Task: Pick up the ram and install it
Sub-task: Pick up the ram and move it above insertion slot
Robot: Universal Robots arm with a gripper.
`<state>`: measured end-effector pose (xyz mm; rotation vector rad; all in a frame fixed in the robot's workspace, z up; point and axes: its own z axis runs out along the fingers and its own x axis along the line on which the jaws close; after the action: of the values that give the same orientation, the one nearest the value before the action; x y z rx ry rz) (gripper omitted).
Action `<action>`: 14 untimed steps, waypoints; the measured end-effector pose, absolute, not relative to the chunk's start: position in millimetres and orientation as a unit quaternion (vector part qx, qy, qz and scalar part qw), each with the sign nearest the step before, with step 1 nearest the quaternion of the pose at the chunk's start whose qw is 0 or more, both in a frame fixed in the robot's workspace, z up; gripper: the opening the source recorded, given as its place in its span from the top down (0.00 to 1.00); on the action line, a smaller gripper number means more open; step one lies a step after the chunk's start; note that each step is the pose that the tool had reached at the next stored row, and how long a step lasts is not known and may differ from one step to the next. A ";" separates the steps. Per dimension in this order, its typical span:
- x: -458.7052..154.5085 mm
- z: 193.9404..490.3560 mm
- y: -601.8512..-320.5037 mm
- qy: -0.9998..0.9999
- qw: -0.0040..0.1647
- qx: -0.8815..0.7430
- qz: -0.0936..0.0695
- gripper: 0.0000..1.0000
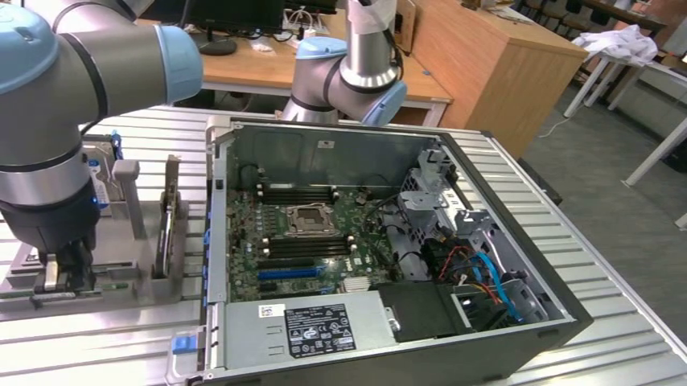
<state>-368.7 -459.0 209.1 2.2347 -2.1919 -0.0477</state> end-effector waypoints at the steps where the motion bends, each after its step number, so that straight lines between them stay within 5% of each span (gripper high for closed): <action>1: -368.7 209.9 -459.0 -0.700 0.005 0.714 -0.015 0.89; 14: -368.7 221.0 -459.0 -0.700 0.004 0.714 -0.017 0.89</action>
<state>-368.7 -459.0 221.0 2.2371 -2.1941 -0.0529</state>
